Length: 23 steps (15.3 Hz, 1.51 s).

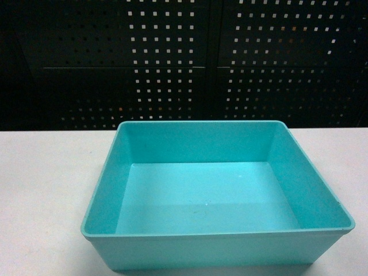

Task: Stack blue boxes stably on right

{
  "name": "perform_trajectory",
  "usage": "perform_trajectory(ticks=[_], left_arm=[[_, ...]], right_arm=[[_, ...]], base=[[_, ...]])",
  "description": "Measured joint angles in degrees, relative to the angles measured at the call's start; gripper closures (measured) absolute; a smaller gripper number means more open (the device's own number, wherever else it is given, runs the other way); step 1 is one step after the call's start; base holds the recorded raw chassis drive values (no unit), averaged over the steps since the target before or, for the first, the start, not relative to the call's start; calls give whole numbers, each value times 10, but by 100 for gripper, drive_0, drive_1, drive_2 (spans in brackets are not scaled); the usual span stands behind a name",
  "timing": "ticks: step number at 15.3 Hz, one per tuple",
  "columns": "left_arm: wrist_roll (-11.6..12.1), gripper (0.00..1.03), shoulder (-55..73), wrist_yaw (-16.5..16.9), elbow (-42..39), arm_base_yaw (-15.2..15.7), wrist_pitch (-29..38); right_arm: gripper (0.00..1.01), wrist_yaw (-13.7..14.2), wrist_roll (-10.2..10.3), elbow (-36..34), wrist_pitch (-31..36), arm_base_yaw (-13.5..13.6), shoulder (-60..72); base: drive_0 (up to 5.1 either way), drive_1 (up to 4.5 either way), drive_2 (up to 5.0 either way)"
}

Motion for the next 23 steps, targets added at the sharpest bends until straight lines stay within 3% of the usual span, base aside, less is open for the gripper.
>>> perform_trajectory(ticks=[6, 7, 8, 9, 10, 11, 12, 13, 14, 15, 17, 18, 23], left_arm=[[0, 5, 0, 0, 0, 0, 0], [-11, 5, 7, 15, 7, -6, -39], [7, 5, 66, -26, 25, -83, 5], [30, 5, 115, -3, 68, -136, 34], [51, 5, 205, 62, 153, -135, 94], [45, 5, 313, 106, 257, -72, 80], [25, 5, 415, 147, 339, -31, 22], [8, 5, 540, 190, 426, -16, -48], [1, 5, 645, 195, 497, -17, -92], [-12, 5, 732, 205, 546, -18, -131], [-6, 5, 781, 161, 494, -27, -55], [-5, 5, 772, 162, 464, -33, -58], [-4, 5, 750, 163, 477, -34, -47]], right_arm=[[3, 0, 0, 0, 0, 0, 0], [3, 0, 1, 0, 0, 0, 1], [3, 22, -3, 2, 62, 7, 53], [3, 37, -12, 22, 169, 3, 160], [3, 31, -12, 83, 280, -22, 297], [3, 11, 8, 216, 251, -33, 442], [3, -33, 37, 320, 171, -26, 555], [3, -93, 64, 424, 59, -3, 690], [3, -100, 62, 489, -4, 8, 797], [3, -83, 50, 524, -16, 12, 881], [3, -66, 43, 527, -4, 7, 926], [3, -64, 39, 527, 6, 7, 921], [3, -64, 36, 532, 5, 4, 904]], base=[[0, 0, 0], [0, 0, 0], [0, 0, 0], [0, 0, 0], [0, 0, 0], [0, 0, 0], [0, 0, 0], [0, 0, 0], [0, 0, 0], [0, 0, 0], [0, 0, 0], [0, 0, 0], [0, 0, 0]])
